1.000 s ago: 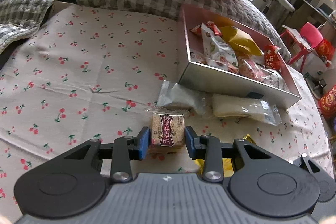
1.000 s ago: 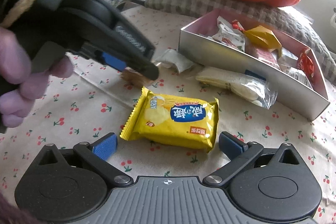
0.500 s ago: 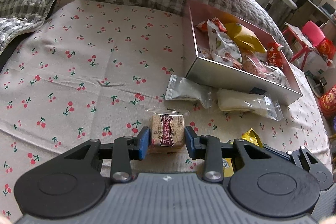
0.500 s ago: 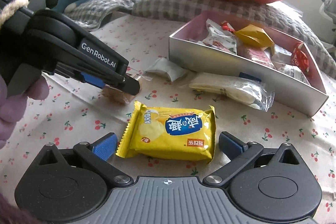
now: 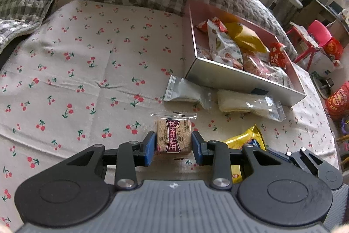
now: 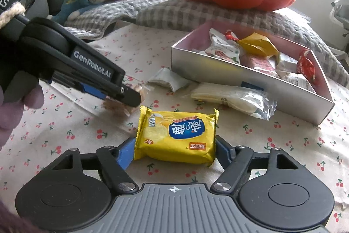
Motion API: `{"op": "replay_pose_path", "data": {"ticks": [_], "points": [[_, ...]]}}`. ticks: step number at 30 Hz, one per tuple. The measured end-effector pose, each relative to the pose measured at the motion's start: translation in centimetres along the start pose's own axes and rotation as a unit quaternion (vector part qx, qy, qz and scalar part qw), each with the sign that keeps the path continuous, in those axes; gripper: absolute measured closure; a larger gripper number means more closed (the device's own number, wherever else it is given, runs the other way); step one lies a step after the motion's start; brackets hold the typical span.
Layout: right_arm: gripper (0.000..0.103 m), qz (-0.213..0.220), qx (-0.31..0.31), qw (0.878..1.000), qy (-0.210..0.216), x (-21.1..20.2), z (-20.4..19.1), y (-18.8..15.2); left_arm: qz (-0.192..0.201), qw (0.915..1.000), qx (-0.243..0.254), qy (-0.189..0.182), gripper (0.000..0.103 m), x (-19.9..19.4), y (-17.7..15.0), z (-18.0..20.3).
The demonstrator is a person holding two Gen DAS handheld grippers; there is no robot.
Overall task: Organize snacks
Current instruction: 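Grasp the yellow chip bag with the right gripper while the left lifts the cake, then carry the cake and chip bag into the box and open both grippers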
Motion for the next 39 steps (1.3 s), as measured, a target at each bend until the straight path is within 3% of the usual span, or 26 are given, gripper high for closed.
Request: {"op": "replay_pose_path", "data": {"ticks": [11,22,27,39], "points": [[0.027,0.026,0.034,0.999,0.003,-2.3,1.8,1.6,0.025,0.9994,-0.023,-0.006,0.071,-0.8,1.8,0.1],[0.027,0.084,0.117,0.987,-0.065,-3.4,7.8,5.1,0.082,0.9963,-0.014,-0.020,0.071,-1.1,6.3,2.1],[0.027,0.090,0.125,0.984,-0.092,-3.0,11.2,6.6,0.105,0.9940,-0.007,-0.031,0.071,1.1,9.5,3.1],[0.027,0.075,0.182,0.974,-0.113,0.8,16.8,6.6,0.089,0.9948,-0.017,-0.049,0.071,8.1,13.2,4.9]]}}
Point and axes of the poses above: each gripper's, at about its wrist camera, not at the fingertips, and x roughly the way its jaws point, z to its right, y to its top, the point moved 3 cm from there along x, roughly the way its jaws point, and after that the axes turned 9 degrees about z, right-handed, at the moved point
